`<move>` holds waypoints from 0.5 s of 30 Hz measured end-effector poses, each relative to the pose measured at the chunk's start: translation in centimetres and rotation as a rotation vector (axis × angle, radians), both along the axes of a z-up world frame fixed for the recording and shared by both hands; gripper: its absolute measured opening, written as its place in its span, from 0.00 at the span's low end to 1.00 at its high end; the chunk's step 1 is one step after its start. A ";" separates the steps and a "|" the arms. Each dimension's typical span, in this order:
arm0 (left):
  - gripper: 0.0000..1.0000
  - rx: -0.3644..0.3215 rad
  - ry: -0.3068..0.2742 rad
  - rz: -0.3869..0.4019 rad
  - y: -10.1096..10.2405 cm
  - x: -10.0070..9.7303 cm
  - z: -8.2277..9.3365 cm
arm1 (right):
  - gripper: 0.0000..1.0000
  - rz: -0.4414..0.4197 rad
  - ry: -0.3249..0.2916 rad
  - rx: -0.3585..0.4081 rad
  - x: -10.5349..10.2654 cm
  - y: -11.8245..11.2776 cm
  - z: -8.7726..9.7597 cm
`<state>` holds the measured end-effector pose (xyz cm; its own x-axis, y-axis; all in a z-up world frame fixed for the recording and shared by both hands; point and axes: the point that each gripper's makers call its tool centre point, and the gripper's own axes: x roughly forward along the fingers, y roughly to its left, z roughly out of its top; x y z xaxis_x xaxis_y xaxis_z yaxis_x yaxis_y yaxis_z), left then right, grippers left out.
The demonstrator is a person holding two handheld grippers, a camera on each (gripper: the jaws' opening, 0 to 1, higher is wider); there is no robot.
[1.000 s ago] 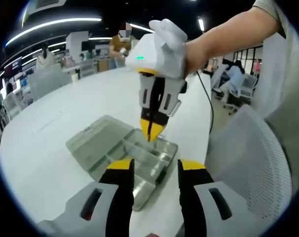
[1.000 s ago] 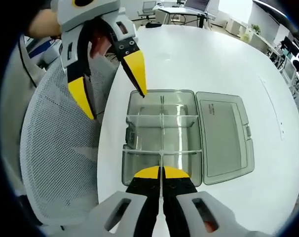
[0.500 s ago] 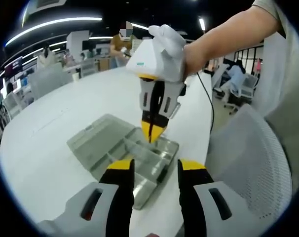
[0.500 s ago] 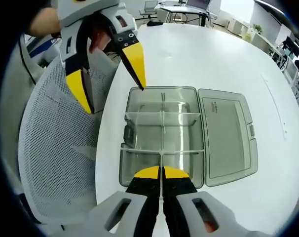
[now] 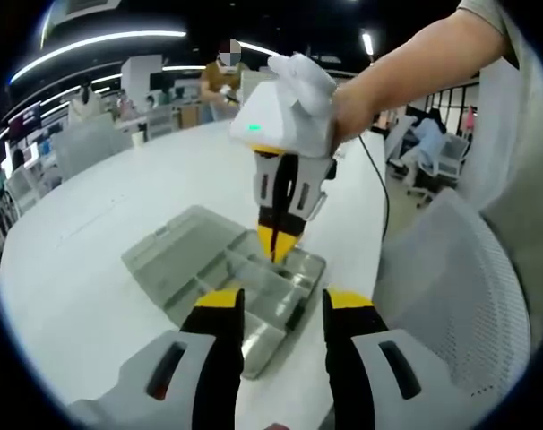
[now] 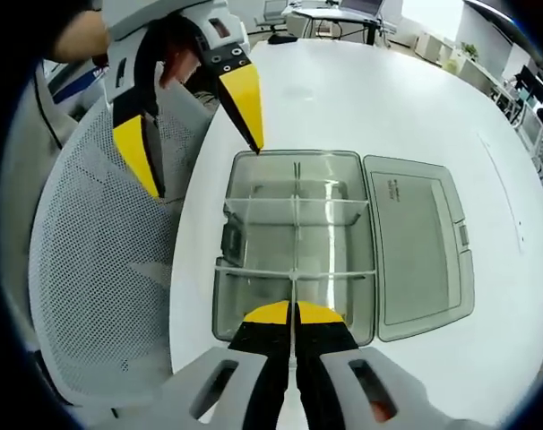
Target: Insert the divider into the dual guide fixture by aligning both edges with the guide slots and pushing it downward to the bottom, including one-sided entry, uneven engagement, binding, and posture correction.
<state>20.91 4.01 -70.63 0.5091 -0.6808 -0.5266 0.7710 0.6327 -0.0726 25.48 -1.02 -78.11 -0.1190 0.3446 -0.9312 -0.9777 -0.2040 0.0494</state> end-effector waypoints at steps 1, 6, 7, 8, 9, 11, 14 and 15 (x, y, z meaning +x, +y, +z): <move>0.33 -0.001 0.001 0.000 0.0 0.0 0.0 | 0.00 0.001 0.000 -0.001 0.0 0.0 -0.1; 0.33 0.000 0.003 0.002 0.1 -0.1 -0.2 | 0.00 0.001 -0.001 -0.003 0.0 0.0 -0.4; 0.33 -0.001 0.004 0.003 0.1 -0.1 -0.1 | 0.00 0.000 -0.001 -0.003 0.0 -0.1 -0.4; 0.33 -0.001 0.004 0.003 0.0 -0.2 -0.1 | 0.00 -0.001 -0.001 -0.003 0.0 -0.1 -0.4; 0.33 -0.001 0.003 0.003 0.0 -0.2 -0.1 | 0.00 0.000 -0.001 -0.003 0.0 -0.1 -0.5; 0.33 0.000 0.004 0.002 0.0 -0.2 -0.2 | 0.00 -0.002 0.001 -0.003 0.0 -0.1 -0.6; 0.33 0.000 0.004 0.003 0.1 -0.2 -0.2 | 0.00 0.001 -0.002 -0.003 -0.1 -0.1 -0.8; 0.33 -0.001 0.004 0.004 0.1 -0.2 -0.2 | 0.00 0.000 -0.002 -0.003 -0.1 -0.1 -0.8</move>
<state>20.71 4.06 -70.78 0.5095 -0.6792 -0.5283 0.7683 0.6356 -0.0761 25.36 -1.13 -78.93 -0.1174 0.3423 -0.9322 -0.9779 -0.2035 0.0484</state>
